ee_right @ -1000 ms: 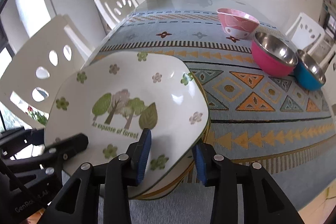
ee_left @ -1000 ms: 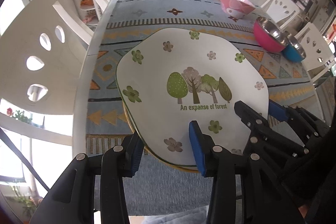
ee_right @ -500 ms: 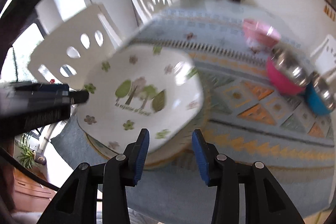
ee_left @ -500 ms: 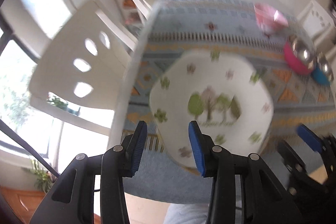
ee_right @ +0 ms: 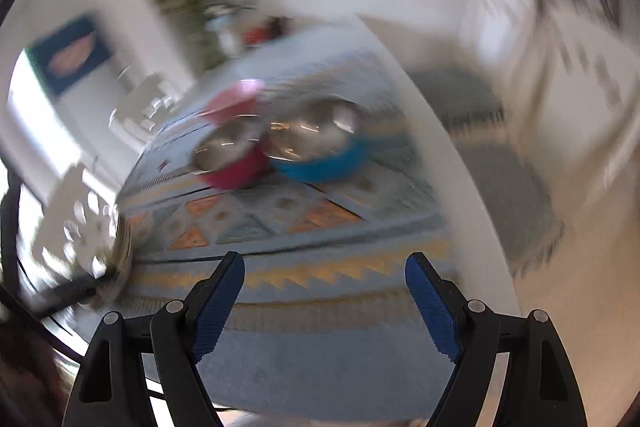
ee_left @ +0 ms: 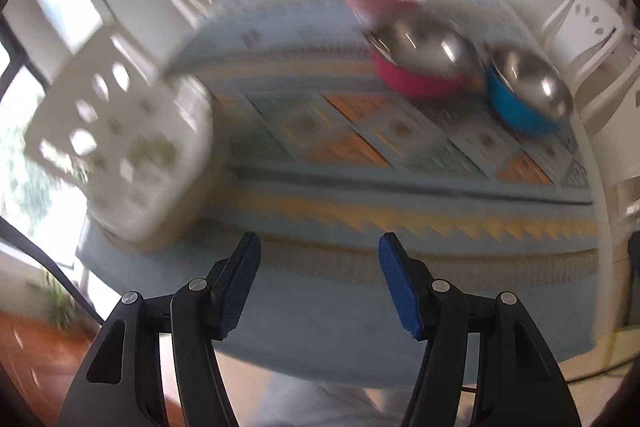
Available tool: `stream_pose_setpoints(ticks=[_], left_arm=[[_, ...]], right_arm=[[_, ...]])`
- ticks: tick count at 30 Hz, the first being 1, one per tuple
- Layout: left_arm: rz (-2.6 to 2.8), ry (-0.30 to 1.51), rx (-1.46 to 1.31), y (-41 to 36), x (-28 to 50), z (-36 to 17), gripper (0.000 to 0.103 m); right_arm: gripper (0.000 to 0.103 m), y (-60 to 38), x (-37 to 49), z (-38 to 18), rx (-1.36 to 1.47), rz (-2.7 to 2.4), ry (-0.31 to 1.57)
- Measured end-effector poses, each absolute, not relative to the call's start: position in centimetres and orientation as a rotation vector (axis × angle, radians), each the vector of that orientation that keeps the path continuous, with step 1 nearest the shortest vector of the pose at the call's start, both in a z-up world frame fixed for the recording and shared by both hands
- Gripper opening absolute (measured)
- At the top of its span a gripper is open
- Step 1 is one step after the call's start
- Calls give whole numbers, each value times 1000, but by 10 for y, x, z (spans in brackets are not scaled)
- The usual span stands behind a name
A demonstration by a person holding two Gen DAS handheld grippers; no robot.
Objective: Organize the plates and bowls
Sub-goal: 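Open both tools and lift them off the plate stack, then move both tools toward the pink and blue steel bowls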
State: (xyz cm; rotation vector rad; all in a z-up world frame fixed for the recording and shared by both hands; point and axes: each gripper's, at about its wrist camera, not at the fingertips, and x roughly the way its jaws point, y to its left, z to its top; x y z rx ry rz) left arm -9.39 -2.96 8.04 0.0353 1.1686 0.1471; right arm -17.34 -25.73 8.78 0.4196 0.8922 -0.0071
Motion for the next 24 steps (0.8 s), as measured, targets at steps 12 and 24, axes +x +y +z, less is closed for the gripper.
stream_pose_setpoints(ticks=[12,24], left_arm=[[437,1331,49,-73,-66,19,60],[426,1312,138,-76,-60,22,73]], right_arm=[[81,-291,-180,8,553,106,920],[82,-278,-166,-1,449,100,830]])
